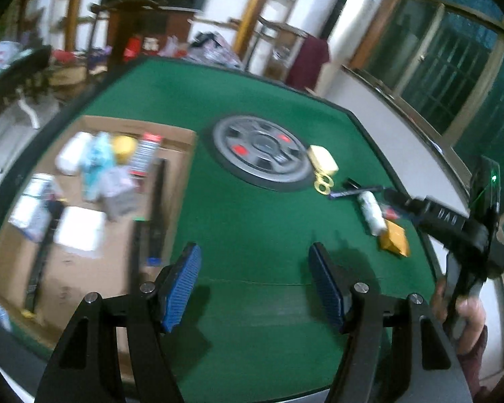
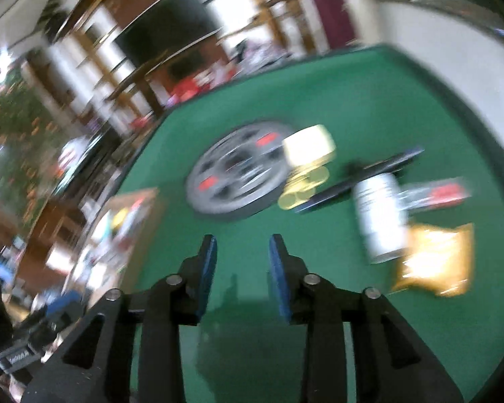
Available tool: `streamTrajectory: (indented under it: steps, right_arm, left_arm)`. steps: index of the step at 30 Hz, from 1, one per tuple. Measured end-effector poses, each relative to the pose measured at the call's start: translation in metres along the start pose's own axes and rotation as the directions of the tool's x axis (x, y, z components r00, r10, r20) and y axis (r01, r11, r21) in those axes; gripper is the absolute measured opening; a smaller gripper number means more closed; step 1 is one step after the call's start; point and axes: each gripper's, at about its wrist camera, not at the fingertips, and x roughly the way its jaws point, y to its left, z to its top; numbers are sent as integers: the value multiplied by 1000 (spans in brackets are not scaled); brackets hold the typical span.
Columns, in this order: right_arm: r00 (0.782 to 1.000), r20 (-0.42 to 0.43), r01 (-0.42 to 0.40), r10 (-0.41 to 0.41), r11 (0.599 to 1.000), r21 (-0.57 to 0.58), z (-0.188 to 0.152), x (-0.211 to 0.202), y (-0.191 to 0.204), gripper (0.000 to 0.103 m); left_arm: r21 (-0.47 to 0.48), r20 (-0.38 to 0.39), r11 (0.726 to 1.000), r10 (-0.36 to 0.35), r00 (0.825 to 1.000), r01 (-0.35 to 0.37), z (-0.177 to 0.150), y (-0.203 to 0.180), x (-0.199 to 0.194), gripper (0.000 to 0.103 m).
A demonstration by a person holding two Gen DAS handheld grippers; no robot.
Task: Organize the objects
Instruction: 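Move both grippers back from the tray toward the remaining items, then grasp the cream block keychain with the left gripper while the right approaches the white bottle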
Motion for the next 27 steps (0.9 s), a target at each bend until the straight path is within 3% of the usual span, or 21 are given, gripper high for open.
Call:
streamTrajectory:
  steps: [4,11,19,27]
  right_arm:
    - [989,96,99,-108,990,99,26,-17,-49,40]
    - [974,197,72,-115,975,211,69,-8,-94,40]
    - [972,198,72,-127,962,262,71,6,-128,40]
    - [982,161,44,-100,947,317,64,13,-145,40]
  left_arm:
    - [12,-24,999,-38,999,38,9,-21,19,61]
    - [64,-40,997,-49,998,51,32,-57,49,60]
    - [138,-10,990,10,1000,-8,84,-92,106,60]
    - [59,-74,997,45,996,-41,119,-104,207,60]
